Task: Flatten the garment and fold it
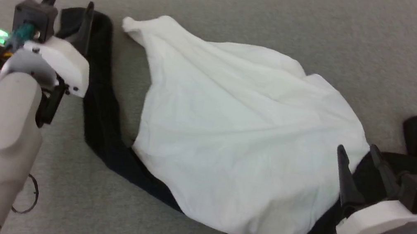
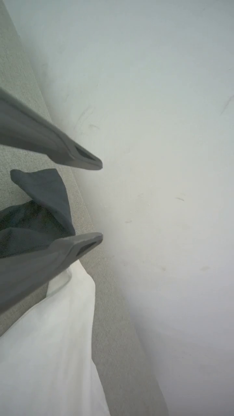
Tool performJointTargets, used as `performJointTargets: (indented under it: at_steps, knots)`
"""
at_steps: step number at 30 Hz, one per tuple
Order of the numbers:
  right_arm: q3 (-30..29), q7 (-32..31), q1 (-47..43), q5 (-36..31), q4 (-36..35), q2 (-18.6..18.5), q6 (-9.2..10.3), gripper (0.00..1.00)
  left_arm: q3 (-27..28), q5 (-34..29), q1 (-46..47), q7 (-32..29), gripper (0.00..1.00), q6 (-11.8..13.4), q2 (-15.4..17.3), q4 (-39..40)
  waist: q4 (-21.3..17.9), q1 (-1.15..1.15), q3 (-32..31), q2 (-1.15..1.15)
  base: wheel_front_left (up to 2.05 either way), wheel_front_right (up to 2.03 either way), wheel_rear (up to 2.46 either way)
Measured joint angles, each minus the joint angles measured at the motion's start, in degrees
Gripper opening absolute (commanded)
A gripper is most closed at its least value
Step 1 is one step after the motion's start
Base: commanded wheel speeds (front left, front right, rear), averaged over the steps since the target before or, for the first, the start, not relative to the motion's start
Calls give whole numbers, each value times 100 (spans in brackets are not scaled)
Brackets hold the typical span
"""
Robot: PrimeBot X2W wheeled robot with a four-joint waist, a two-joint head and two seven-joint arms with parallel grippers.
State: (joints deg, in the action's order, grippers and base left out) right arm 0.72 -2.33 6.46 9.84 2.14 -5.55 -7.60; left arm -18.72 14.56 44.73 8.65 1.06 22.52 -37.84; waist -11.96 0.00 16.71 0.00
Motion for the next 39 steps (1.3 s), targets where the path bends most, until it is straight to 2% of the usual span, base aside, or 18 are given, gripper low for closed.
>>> performJointTargets:
  at_steps: [4, 8, 13, 16, 20, 24, 29, 33, 34, 35, 39]
  knots:
    - [79, -304, -141, 112, -80, -266, 0, 100, 79, 121, -625, 438, 100, 78, -112, 621, 315, 0, -218, 0, 0, 0, 0]
    - [322, -703, -127, 210, -202, -648, 0, 100, 149, 155, -1545, 569, 100, 316, -145, 1559, 699, -1, -421, 0, 0, 0, 0]
    - [960, -1477, 109, 515, -215, -1238, 0, 100, 96, -37, -2709, 606, 100, 553, -290, 2915, 1224, -1, -595, 0, 0, 0, 0]
    - [1406, -1862, 441, 720, -107, -1597, 0, 100, 41, -134, -3277, 608, 100, 573, -420, 3426, 1542, -1, -658, 0, 0, 0, 0]
    - [2028, -2326, 972, 1031, 286, -1931, 0, 100, -15, -151, -3836, 608, 100, 610, -667, 3586, 1952, -1, -708, 0, 0, 0, 0]
    - [2554, -2607, 1468, 1276, 907, -2129, 0, 100, -62, -174, -4017, 608, 100, 569, -936, 3605, 2326, -1, -719, 0, 0, 0, 0]
    - [2906, -2739, 1847, 1304, 1817, -2348, -1, 100, -81, -224, -4022, 608, 100, 410, -1215, 3597, 2750, 0, -673, 0, 0, 0, 0]
    - [3111, -2715, 2074, 1363, 2199, -2418, -2, 100, -24, -325, -4022, 608, 100, 307, -1328, 3585, 3009, 0, -597, -1, 0, 0, 0]
    - [3164, -2710, 2126, 1396, 2268, -2438, -2, 39, -4, -352, -4022, 608, 100, 299, -1339, 3579, 3056, -1, -573, -1, 0, 0, 0]
    - [3218, -2683, 2173, 1429, 2302, -2468, -2, 0, 21, -368, -4023, 608, 100, 291, -1350, 3572, 3089, -1, -546, -1, 0, 0, 0]
    - [3128, -2375, 2421, 1437, 2555, -2558, -4, 0, 114, -422, -4022, 608, 100, 193, -1424, 3537, 3142, 1, -439, -2, 0, 0, 0]
